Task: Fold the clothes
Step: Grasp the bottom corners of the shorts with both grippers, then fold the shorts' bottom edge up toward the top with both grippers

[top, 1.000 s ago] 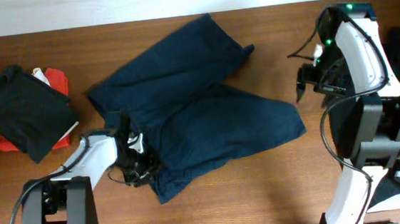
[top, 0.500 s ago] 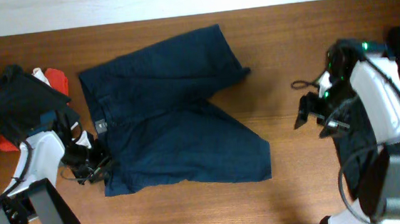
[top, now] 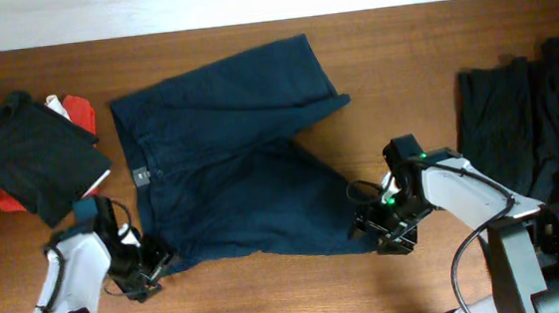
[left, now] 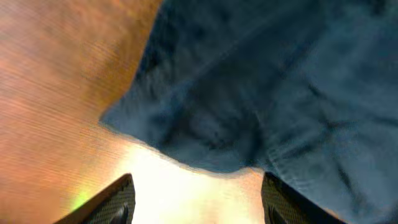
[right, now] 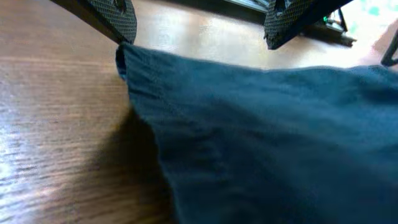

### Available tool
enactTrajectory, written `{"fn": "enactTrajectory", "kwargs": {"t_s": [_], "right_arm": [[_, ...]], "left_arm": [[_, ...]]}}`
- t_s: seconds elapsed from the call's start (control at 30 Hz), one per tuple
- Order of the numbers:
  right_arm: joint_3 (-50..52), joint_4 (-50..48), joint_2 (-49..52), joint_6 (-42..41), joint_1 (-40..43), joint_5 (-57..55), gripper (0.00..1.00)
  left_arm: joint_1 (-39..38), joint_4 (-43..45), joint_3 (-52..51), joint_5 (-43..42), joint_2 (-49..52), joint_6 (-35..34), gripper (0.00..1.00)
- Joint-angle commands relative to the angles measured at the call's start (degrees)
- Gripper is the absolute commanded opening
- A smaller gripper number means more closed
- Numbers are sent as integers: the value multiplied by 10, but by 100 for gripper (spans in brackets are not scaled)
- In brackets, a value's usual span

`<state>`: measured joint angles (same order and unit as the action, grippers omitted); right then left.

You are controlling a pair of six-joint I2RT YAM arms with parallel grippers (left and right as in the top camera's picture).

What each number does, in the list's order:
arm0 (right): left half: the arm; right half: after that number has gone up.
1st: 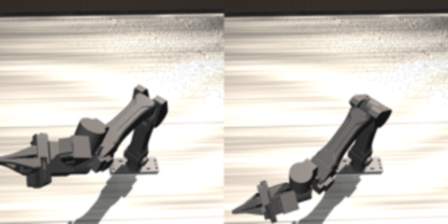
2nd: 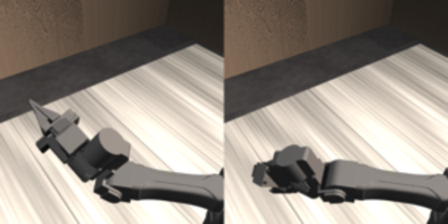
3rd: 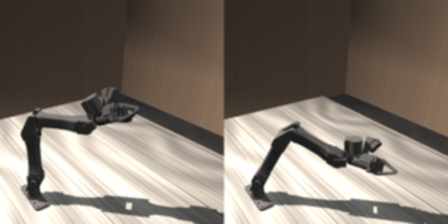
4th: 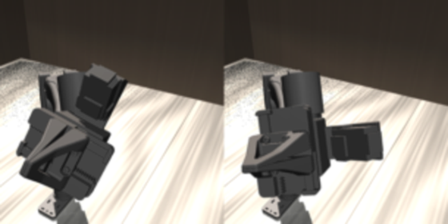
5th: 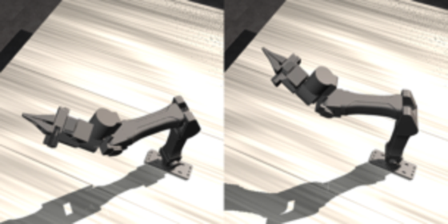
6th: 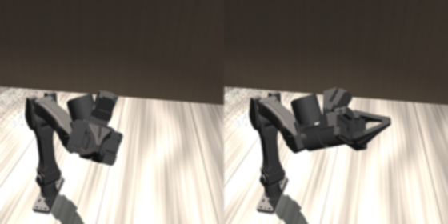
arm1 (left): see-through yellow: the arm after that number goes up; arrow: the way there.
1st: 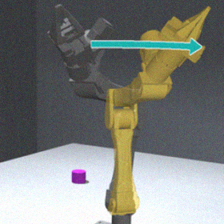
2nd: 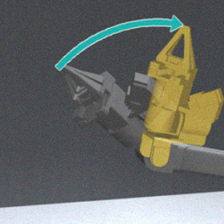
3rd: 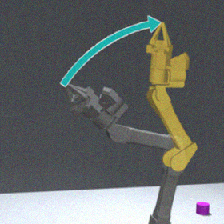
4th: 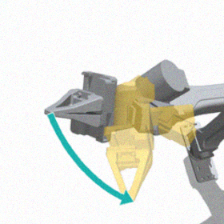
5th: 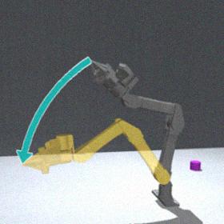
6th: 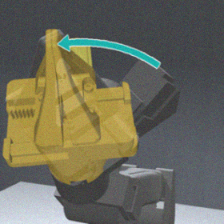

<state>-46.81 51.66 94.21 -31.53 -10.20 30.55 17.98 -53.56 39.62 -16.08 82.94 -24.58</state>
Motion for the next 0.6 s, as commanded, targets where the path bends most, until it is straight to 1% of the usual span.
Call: {"fn": "enactTrajectory", "kwargs": {"t_s": [0.0,0.03,0.07,0.1,0.13,0.17,0.23,0.27,0.3,0.33,0.4,0.47,0.53,0.57], "right_arm": [[33,-17,-6,-55,-14,-32,70],[42,-21,-6,-55,-14,-34,70],[51,-31,-6,-58,-14,-44,69],[55,-39,-6,-68,-14,-61,69],[55,-52,-6,-69,-14,-73,66],[55,-88,-6,-69,-14,-89,59],[55,-147,-6,-69,-14,-99,38],[55,-167,-6,-69,-14,-99,22],[55,-176,-6,-69,-14,-99,6],[53,-181,-6,-69,-13,-101,4],[32,-160,-11,-59,-3,-119,4],[-11,-99,-33,-29,28,-145,4],[-86,-16,-81,21,82,-172,4],[-111,10,-97,33,101,-181,4]], "left_arm": [[2,96,-73,-30,-6,-37,62],[2,116,-80,-30,-6,-37,59],[2,123,-80,-30,-6,-37,51],[2,127,-80,-30,-6,-37,45],[2,130,-80,-30,-6,-37,31],[2,136,-80,-30,-6,-37,21],[2,156,-80,-30,-6,-37,9],[2,167,-80,-30,-6,-36,4],[2,179,-80,-30,-6,-36,0],[2,187,-77,-30,-6,-36,0],[2,175,-53,-37,-10,-9,1],[1,120,-5,-36,-28,19,0],[-26,58,57,-36,-65,50,0],[-48,38,83,-33,-83,50,0]]}}
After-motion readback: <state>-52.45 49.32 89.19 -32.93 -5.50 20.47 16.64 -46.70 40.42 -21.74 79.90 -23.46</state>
